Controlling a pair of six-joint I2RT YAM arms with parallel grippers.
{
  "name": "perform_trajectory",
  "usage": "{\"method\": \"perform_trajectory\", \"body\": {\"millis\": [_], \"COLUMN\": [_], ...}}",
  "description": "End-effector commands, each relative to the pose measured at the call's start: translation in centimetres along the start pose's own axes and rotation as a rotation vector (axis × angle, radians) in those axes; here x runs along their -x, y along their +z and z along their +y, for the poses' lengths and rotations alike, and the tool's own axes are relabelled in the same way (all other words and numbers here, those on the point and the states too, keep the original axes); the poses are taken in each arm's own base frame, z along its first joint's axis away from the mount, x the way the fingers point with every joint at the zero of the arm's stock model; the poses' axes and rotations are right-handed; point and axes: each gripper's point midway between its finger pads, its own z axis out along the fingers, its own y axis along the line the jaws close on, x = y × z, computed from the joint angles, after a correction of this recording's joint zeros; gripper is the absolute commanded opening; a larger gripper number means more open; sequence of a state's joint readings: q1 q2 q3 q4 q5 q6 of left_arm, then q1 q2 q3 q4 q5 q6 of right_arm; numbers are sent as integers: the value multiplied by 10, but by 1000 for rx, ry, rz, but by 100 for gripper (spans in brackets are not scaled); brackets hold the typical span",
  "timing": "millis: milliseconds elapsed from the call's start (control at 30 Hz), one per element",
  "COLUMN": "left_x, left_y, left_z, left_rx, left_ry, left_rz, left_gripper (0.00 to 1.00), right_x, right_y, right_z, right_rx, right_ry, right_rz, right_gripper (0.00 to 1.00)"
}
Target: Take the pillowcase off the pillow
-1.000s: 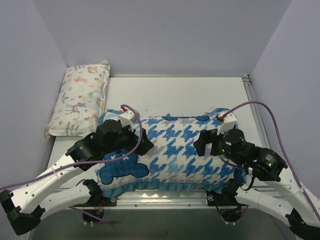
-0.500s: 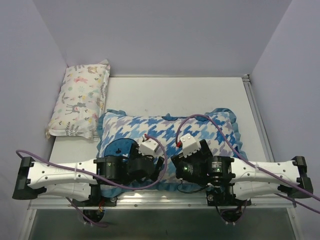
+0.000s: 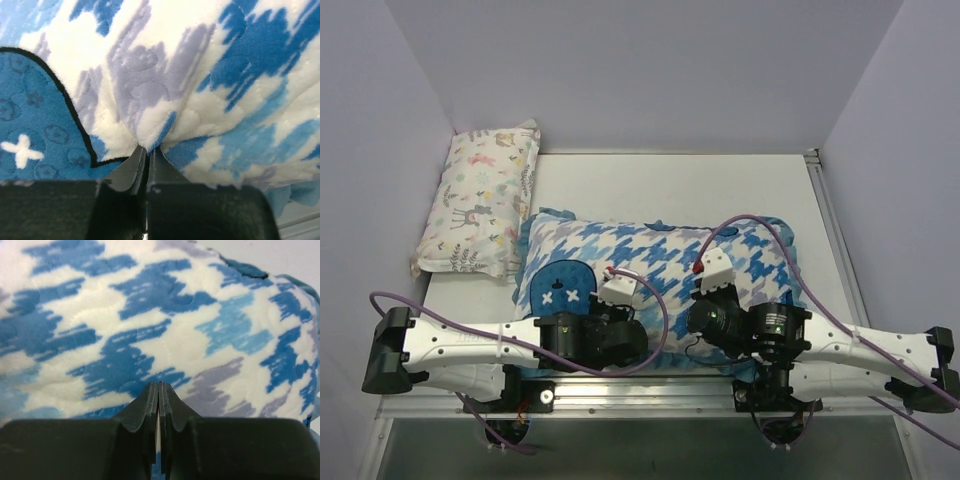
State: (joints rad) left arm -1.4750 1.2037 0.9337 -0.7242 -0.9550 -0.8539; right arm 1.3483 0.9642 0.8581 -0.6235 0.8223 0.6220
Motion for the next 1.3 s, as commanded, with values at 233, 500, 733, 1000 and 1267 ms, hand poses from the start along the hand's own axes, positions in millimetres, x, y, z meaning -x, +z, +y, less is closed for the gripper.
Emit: {"method": "perform_trajectory", "body": {"millis": [233, 500, 733, 1000, 1267], "left_x": [117, 207, 240, 224, 247], "left_y": [-82, -94, -47, 27, 34], "left_z": [-21, -27, 4, 59, 69], "left_rx": [-241, -280, -273, -368, -372], "left_ry": [21, -125, -319, -613, -638], "left_rz": [-170, -251, -233, -115, -137], "left_gripper": [0, 0, 0, 0, 0], "right_x": [110, 131, 123, 116, 67], "right_y": [-46, -86, -91, -74, -48], "right_z": [-25, 7, -7, -26, -17], "right_rx": [76, 392, 372, 230, 267], "right_ry": [41, -15, -48, -68, 38], "right_rz": [-193, -234, -277, -284, -168], "right_gripper": [3, 61, 87, 97, 100]}}
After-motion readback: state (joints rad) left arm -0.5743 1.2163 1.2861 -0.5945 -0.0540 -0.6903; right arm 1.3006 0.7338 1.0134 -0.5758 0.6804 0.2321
